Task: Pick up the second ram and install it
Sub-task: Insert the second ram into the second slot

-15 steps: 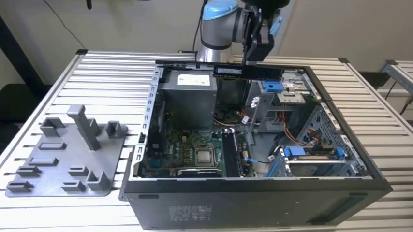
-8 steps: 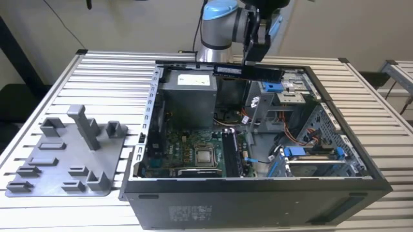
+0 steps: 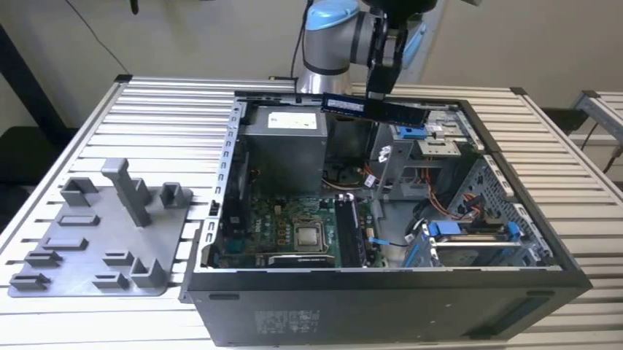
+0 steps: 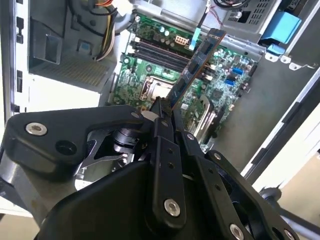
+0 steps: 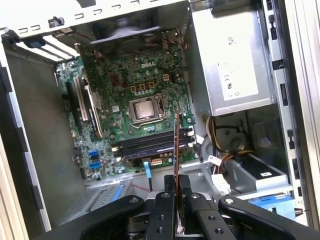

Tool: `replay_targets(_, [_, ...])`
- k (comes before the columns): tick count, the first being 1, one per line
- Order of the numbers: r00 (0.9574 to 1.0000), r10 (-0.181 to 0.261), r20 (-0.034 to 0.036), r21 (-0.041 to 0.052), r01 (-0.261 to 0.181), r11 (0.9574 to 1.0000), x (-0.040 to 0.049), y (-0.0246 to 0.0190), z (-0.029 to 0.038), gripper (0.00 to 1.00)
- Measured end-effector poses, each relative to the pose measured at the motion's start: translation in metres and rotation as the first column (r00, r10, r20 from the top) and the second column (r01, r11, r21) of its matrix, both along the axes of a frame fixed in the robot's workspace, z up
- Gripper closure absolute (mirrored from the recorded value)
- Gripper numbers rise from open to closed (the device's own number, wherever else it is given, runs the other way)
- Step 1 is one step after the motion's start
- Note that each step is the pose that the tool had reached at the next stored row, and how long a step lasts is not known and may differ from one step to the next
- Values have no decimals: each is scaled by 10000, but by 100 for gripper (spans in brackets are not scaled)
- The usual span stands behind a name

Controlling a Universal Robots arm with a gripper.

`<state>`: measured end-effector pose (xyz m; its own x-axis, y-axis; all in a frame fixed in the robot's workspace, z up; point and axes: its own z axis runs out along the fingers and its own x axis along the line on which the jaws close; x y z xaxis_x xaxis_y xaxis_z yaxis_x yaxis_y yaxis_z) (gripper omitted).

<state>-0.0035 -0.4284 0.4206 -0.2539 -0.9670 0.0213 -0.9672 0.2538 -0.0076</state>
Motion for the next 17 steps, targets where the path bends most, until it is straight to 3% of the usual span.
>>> replay_targets(4, [9986, -520, 0, 0, 520, 9986, 0, 0, -2, 85])
replay_targets(8, [9945, -1048, 0, 0, 1048, 9945, 0, 0, -4, 85])
replay_targets(13, [9854, -1703, 0, -1, 1703, 9854, 0, 0, -6, 85])
replay_targets(17, [9748, -2233, 0, -1, 2233, 9748, 0, 0, -8, 85])
